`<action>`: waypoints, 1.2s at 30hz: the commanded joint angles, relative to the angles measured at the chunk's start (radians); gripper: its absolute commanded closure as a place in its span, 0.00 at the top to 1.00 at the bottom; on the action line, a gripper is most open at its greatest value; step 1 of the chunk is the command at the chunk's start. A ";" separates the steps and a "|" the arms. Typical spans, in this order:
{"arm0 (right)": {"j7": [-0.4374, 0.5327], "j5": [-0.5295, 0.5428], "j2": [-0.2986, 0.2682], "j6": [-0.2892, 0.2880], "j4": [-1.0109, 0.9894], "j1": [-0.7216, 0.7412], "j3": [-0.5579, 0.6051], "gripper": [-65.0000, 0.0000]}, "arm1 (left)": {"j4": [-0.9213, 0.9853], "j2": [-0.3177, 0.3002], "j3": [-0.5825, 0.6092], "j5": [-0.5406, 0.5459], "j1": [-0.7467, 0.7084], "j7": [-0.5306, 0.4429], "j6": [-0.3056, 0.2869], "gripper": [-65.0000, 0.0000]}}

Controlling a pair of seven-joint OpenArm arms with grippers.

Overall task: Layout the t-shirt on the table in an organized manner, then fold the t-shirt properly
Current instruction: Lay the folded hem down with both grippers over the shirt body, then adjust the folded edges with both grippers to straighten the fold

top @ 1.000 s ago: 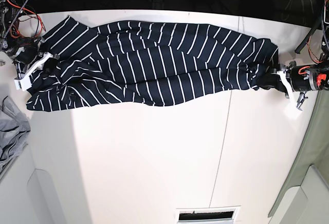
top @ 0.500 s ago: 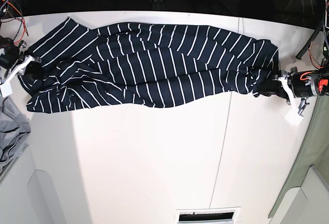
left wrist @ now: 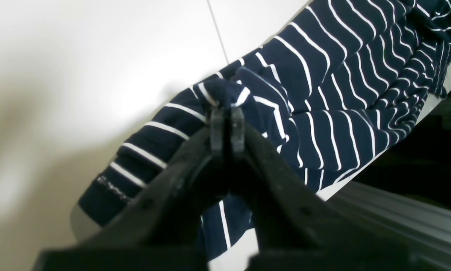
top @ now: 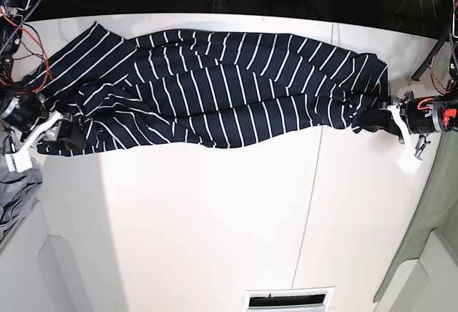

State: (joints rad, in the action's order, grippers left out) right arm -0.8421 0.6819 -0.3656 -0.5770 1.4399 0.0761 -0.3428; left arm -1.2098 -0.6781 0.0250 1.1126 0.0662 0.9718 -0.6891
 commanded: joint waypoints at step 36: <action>-0.056 0.021 -0.056 0.019 0.174 -0.082 0.134 0.00 | -0.317 -0.320 -0.010 0.246 -0.073 0.129 -0.009 0.00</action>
State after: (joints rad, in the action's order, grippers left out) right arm -0.9161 0.6868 -0.4000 -0.5545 1.5967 -0.0212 -0.1970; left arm -1.5139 -0.9695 0.0261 1.3373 -0.0200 1.1145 -0.6895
